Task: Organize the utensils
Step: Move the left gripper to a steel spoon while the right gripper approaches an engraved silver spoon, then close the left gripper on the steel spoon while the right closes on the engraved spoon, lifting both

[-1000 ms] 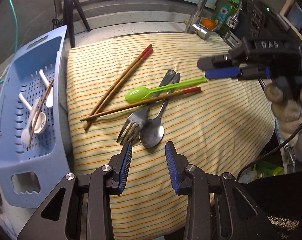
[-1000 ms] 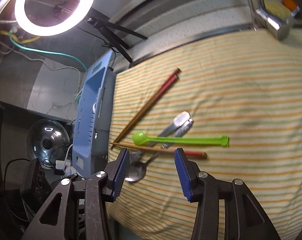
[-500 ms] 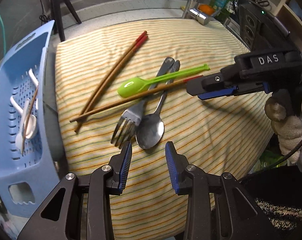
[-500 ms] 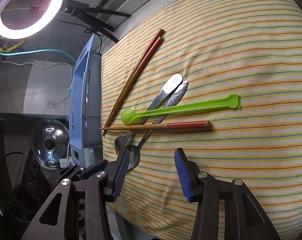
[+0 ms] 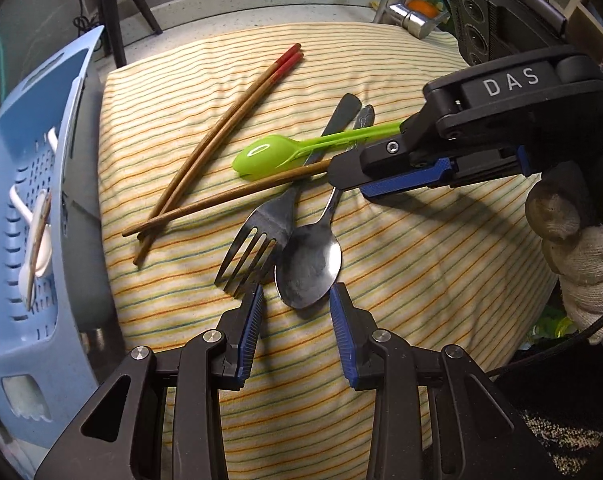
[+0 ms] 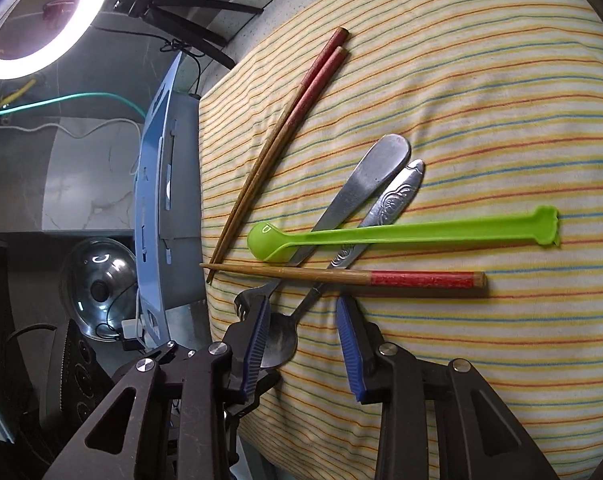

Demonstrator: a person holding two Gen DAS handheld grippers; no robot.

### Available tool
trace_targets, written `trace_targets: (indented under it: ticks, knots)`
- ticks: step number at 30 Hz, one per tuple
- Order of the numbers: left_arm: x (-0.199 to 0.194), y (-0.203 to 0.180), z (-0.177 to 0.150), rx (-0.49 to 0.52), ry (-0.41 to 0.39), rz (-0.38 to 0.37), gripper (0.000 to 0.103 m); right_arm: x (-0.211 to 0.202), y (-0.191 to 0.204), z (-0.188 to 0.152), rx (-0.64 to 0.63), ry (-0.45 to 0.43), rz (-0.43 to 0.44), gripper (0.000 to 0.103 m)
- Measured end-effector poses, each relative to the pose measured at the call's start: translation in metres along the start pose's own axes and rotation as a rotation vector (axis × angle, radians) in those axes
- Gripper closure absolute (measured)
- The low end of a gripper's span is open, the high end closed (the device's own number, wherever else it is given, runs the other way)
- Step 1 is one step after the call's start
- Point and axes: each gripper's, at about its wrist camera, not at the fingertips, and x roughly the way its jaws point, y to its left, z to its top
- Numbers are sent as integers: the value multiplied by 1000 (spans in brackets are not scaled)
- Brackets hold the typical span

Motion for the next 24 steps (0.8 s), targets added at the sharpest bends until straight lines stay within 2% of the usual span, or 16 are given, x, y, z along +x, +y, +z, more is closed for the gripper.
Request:
trace_targets:
  ticks: [4, 10, 18, 22, 24]
  knots:
    - [-1, -5, 0, -1, -2, -10, 70, 1, 3, 2, 0, 3, -11, 73]
    - [0, -9, -4, 3, -6, -16, 70, 5, 7, 5, 18, 24, -64, 81]
    - [2, -12, 0, 9, -53, -46, 70, 16, 30, 11, -4, 61, -210, 81]
    - [-4, -13, -6, 17, -78, -88, 70, 20, 37, 11, -2, 64, -279, 82]
    - [-3, -13, -8, 21, -92, -59, 70, 23, 41, 13, 5, 73, -310, 82]
